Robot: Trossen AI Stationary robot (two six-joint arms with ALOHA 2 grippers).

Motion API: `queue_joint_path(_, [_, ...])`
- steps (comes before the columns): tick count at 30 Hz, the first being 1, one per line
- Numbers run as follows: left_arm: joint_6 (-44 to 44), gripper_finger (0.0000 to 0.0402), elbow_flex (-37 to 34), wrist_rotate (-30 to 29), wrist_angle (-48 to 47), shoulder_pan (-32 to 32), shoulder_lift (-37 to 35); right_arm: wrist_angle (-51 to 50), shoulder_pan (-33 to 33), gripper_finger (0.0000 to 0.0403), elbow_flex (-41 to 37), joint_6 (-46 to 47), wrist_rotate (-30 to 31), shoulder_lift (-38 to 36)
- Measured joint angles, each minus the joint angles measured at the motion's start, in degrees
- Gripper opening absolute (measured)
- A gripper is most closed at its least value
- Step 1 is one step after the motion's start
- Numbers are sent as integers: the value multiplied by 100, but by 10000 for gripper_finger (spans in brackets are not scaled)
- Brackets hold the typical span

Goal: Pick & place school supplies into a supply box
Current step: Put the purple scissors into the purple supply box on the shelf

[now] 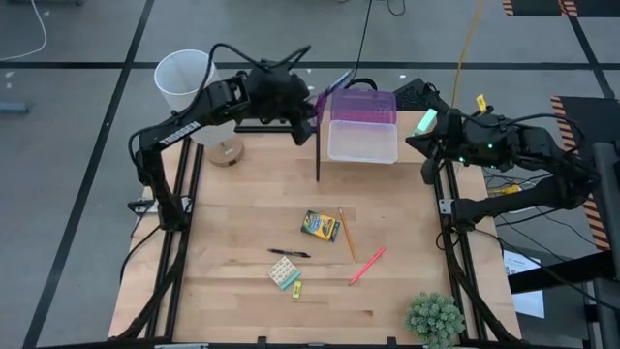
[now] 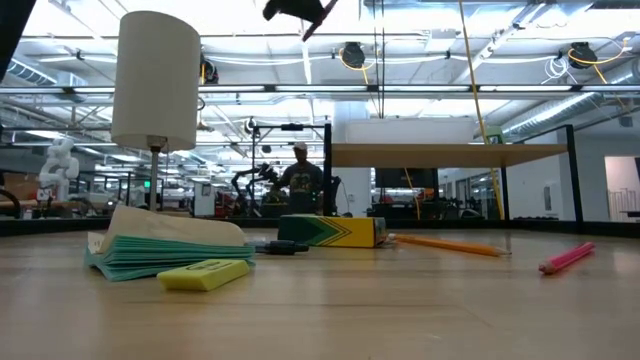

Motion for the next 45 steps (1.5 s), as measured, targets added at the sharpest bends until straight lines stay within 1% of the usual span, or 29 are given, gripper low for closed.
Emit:
queue_joint_path(4, [301,72,-5,1,183,-19,208,473,-144,0,-2,591,23,187])
queue_joint_path(6, [434,72,-5,-68,192,-84,301,752,-281,0,-2,1069,235,297])
queue_joint_path(8, [580,72,-5,-233,107,-185,369,994,-458,0,-2,1492,292,401])
queue_joint_path(11, [634,72,-7,-689,-22,-329,399,1261,-704,10,-2,1860,264,528])
queue_joint_path(13, [631,72,-5,-1149,-20,-428,439,1432,-803,29,-2,1839,250,613])
queue_joint_path(15, [602,72,-6,-1530,-114,-484,450,1651,-880,56,-2,1492,222,711])
queue_joint_path(16, [601,72,-7,-1644,-178,-504,459,1755,-917,71,-2,1299,116,776])
queue_joint_path(20, [634,72,-7,-1929,-297,-580,473,2184,-1146,137,-2,907,-380,1044])
queue_joint_path(23, [635,72,-7,-2178,-425,-629,491,2325,-1258,177,-2,991,-459,1213])
queue_joint_path(26, [681,72,-7,-2304,-470,-639,489,2444,-1371,204,-2,1166,-479,1364])
queue_joint_path(28, [702,72,-7,-2316,-472,-639,489,2626,-1416,214,-2,1172,-499,1438])
queue_joint_path(31, [704,72,-7,-2317,-475,-637,489,2922,-1501,219,-2,1096,-504,1521])
queue_joint_path(34, [703,72,-7,-2317,-475,-639,489,3181,-1592,213,-2,1031,-538,1597])
queue_joint_path(35, [707,72,-7,-2317,-474,-639,489,3255,-1634,210,-2,1030,-641,1610])
queue_joint_path(38, [729,72,-7,-2320,-470,-638,489,3434,-1773,198,-2,1042,-1012,1667])
queue_joint_path(41, [739,72,-7,-2321,-472,-637,487,3502,-1861,185,-2,1129,-1243,1744])
queue_joint_path(45, [790,72,-7,-2323,-470,-639,485,3574,-1902,157,-2,1299,-1260,1801])
